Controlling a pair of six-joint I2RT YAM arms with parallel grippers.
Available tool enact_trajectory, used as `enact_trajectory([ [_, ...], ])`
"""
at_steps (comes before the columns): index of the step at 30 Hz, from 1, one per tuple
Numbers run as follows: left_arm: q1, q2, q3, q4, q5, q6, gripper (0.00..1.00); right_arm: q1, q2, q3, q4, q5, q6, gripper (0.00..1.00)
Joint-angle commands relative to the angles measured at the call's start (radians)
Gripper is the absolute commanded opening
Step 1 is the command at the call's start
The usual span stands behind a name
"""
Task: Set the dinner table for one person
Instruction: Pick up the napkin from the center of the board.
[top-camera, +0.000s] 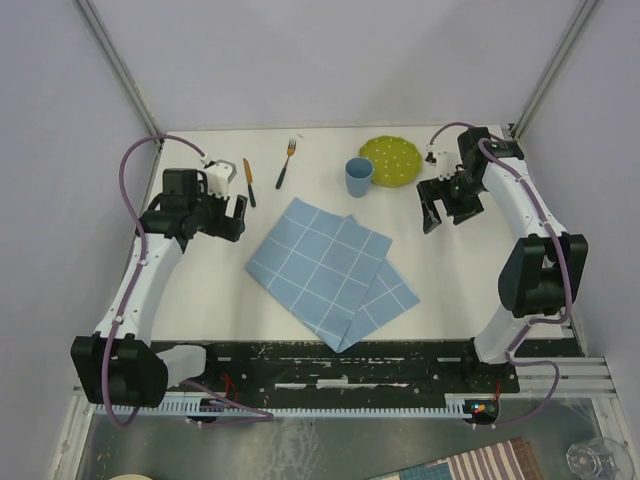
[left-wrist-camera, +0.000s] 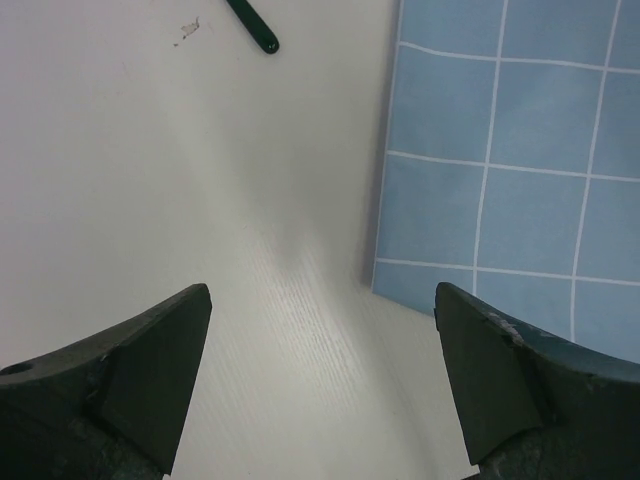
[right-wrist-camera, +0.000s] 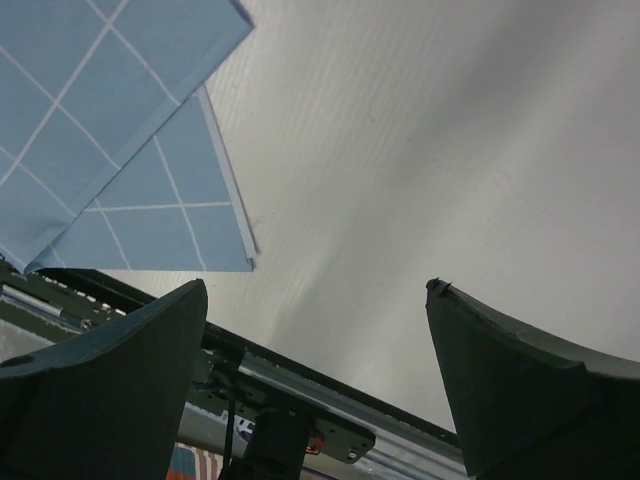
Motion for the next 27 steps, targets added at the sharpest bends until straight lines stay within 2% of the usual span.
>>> enact_trajectory([
  [1, -0.001, -0.048, -0.008, -0.017, 0.061, 0.049, 0.99, 0.031, 0.017, 0.031, -0.067, -0.116, -0.039, 0.99],
  [4, -0.004, -0.077, -0.024, -0.017, 0.09, 0.077, 0.99, 0.052, 0.009, -0.005, -0.069, -0.157, -0.076, 0.99],
  [9, -0.014, -0.109, -0.06, -0.019, 0.136, 0.069, 0.99, 0.063, -0.072, -0.059, 0.021, -0.193, -0.046, 0.99],
  [12, -0.024, -0.109, -0.084, -0.018, 0.166, 0.065, 0.99, 0.063, -0.169, -0.137, 0.149, -0.23, 0.009, 0.95],
  [13, -0.036, -0.103, -0.091, -0.013, 0.175, 0.059, 0.99, 0.063, -0.183, -0.169, 0.194, -0.224, 0.053, 1.0],
  [15, -0.063, -0.088, -0.095, 0.0, 0.171, 0.047, 0.99, 0.062, -0.163, -0.169, 0.153, -0.226, 0.074, 0.99],
  [17, -0.097, -0.065, -0.097, 0.015, 0.154, 0.049, 0.99, 0.063, -0.134, -0.164, 0.096, -0.189, 0.042, 0.99],
  [20, -0.142, -0.011, -0.097, 0.058, 0.125, 0.059, 0.99, 0.063, -0.153, -0.202, 0.096, -0.084, -0.018, 0.99],
  [27, -0.155, 0.195, -0.008, 0.204, 0.095, 0.073, 0.99, 0.054, -0.233, -0.266, 0.134, 0.057, -0.022, 0.99],
])
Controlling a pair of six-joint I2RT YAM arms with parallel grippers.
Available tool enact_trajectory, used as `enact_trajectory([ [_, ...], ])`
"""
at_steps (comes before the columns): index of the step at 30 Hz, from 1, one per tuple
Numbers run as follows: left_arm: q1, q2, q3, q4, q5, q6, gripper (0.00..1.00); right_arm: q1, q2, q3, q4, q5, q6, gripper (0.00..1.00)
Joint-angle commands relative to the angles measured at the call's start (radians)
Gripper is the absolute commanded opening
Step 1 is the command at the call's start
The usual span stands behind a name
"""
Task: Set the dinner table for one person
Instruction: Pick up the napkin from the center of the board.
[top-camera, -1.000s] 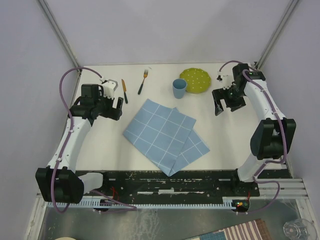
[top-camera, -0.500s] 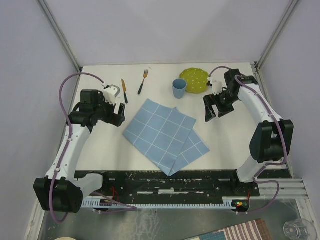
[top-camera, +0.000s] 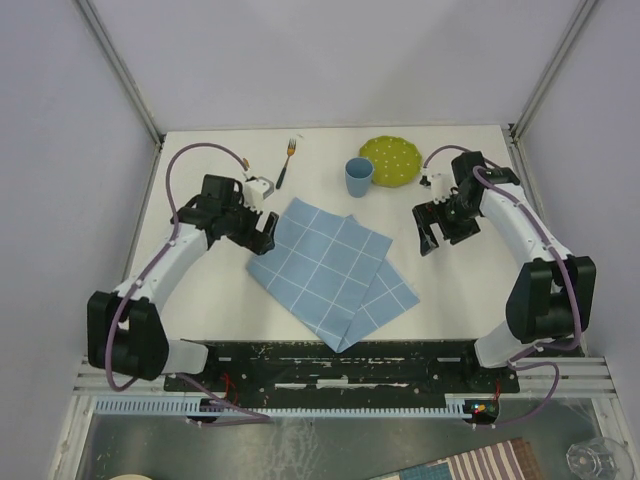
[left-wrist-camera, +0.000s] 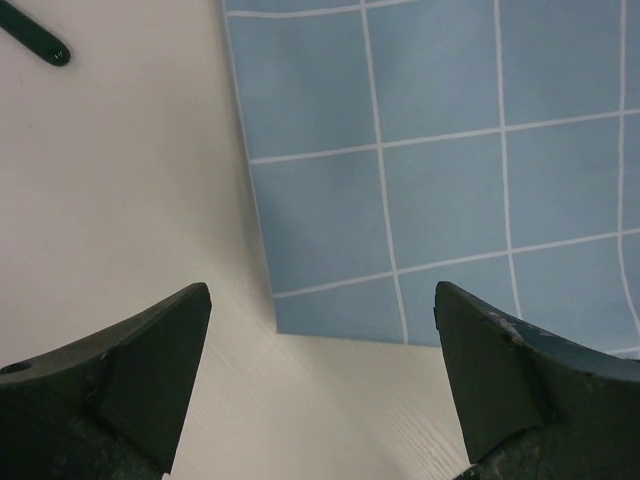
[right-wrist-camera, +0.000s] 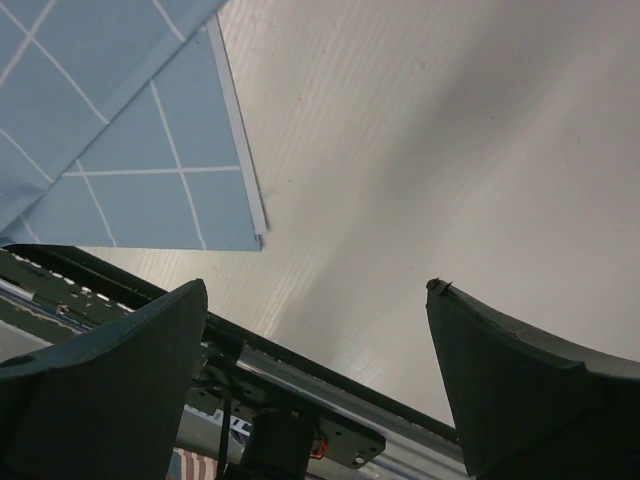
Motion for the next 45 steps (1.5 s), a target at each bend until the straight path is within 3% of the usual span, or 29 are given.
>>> enact_trajectory([
  [1, 0.0, 0.143, 0.113, 0.135, -0.016, 0.046, 0.99, -0.009, -0.094, -0.021, 0.043, 0.112, -0.012, 0.99],
  [6, -0.004, 0.329, 0.261, 0.126, 0.015, 0.038, 1.0, -0.04, -0.121, -0.035, 0.062, 0.167, -0.023, 0.99],
  [11, -0.016, 0.44, 0.347, 0.107, 0.035, 0.026, 0.93, -0.066, -0.113, -0.022, 0.067, 0.184, -0.014, 0.99],
  [21, -0.047, 0.548, 0.358, 0.083, 0.028, 0.049, 0.87, -0.095, -0.103, -0.005, 0.069, 0.201, -0.003, 0.99],
  [36, -0.053, 0.683, 0.419, 0.056, 0.011, 0.077, 0.86, -0.109, -0.1, 0.005, 0.054, 0.194, 0.003, 0.99],
  [42, -0.054, 0.75, 0.485, 0.007, 0.032, 0.084, 0.72, -0.117, -0.115, -0.009, 0.05, 0.202, 0.002, 0.99],
  [45, -0.054, 0.77, 0.508, -0.027, 0.042, 0.09, 0.54, -0.122, -0.13, -0.023, 0.054, 0.209, 0.004, 0.99],
])
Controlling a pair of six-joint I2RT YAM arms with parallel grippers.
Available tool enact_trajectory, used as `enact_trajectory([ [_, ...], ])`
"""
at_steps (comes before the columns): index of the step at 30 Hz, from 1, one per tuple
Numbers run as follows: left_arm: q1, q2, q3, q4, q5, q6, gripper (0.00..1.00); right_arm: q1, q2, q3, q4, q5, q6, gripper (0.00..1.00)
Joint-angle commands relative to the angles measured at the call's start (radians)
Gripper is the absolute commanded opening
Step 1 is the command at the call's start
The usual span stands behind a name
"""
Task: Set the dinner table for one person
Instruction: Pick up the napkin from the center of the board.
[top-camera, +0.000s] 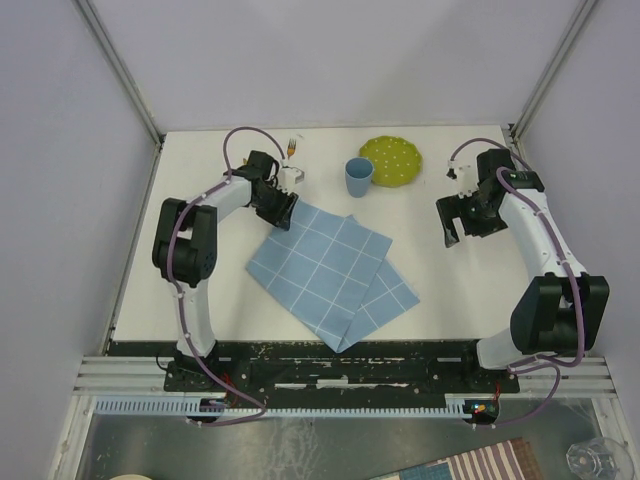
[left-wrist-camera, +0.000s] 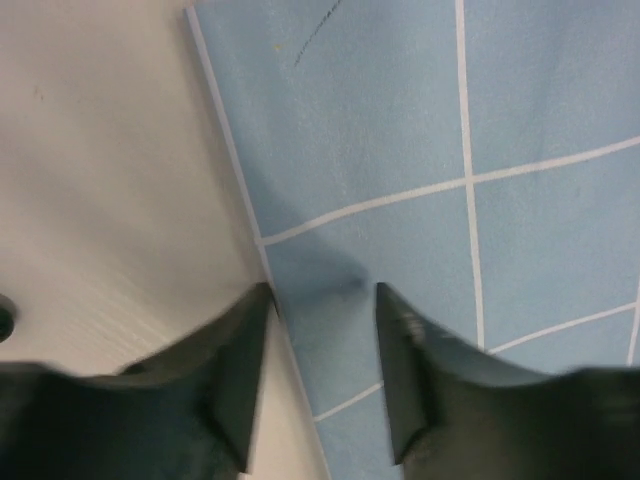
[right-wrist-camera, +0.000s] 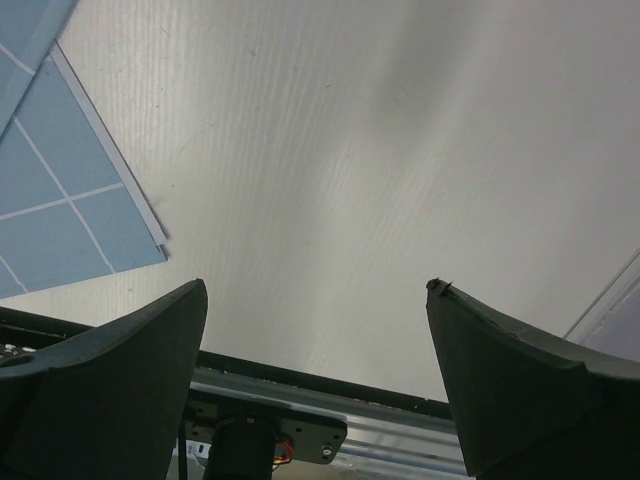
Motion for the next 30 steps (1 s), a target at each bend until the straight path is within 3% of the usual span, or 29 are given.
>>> enact_trajectory([
  [1, -0.004, 0.038, 0.051, -0.066, 0.04, 0.042, 0.44, -0.013, -0.042, 0.0, 0.013, 0.019, 0.007, 0.99],
  [5, -0.006, 0.033, 0.054, -0.102, 0.053, 0.049, 0.04, -0.023, -0.062, -0.033, 0.028, 0.024, 0.009, 0.99],
  [12, -0.006, -0.016, 0.095, -0.213, 0.048, 0.047, 0.03, -0.029, -0.064, -0.042, 0.039, 0.039, 0.011, 0.99],
  [30, -0.004, -0.467, 0.174, -0.253, 0.061, -0.021, 0.03, -0.029, 0.04, 0.041, 0.046, 0.034, 0.032, 0.99],
])
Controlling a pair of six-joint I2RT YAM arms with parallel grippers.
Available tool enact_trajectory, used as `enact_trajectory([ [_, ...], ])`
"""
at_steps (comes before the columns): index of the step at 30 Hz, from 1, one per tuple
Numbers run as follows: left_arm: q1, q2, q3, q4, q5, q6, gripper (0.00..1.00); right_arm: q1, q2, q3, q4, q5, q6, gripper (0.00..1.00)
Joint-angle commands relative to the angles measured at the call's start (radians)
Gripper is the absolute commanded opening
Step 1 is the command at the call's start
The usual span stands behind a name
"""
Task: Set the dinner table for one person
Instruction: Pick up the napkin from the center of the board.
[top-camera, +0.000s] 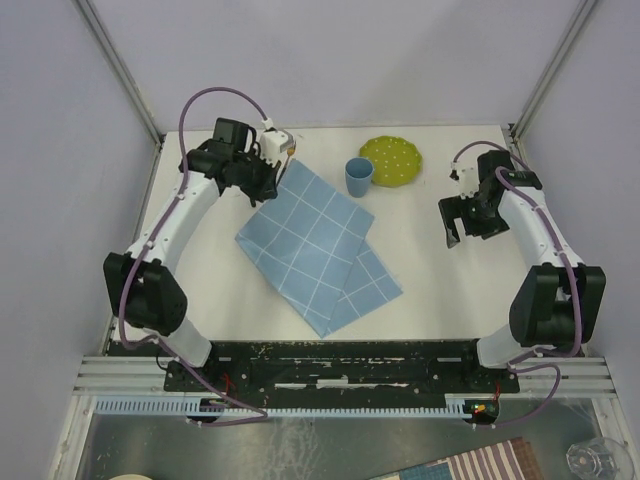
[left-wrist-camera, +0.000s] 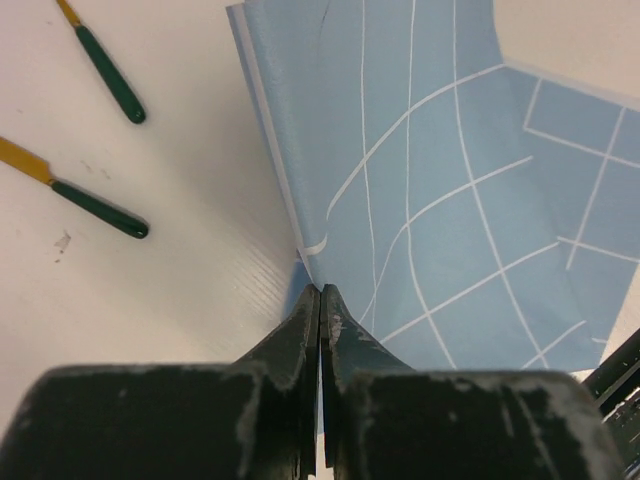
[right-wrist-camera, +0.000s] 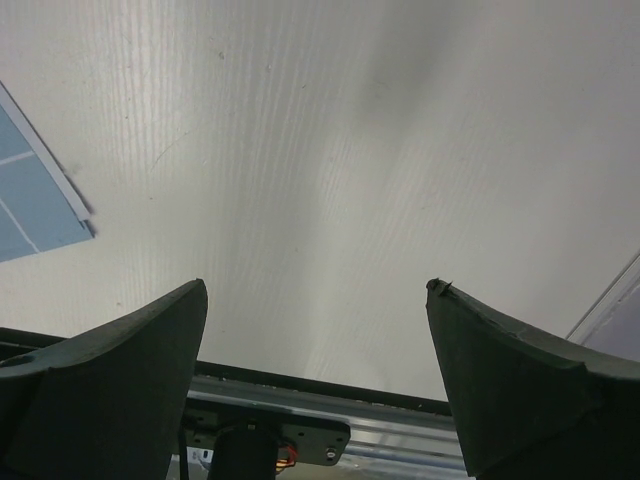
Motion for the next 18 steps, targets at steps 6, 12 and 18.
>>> enact_trajectory([
  [6, 0.002, -0.195, 0.129, 0.037, -0.075, -0.039, 0.03, -0.005, 0.024, 0.074, 0.024, 0.015, 0.016, 0.99],
  [12, 0.002, -0.29, 0.183, 0.073, -0.111, -0.037, 0.03, -0.005, 0.032, 0.079, 0.025, 0.019, 0.019, 0.99],
  [18, 0.001, -0.387, 0.213, 0.112, -0.076, -0.038, 0.03, -0.005, 0.031, 0.068, 0.026, 0.025, 0.02, 0.99],
])
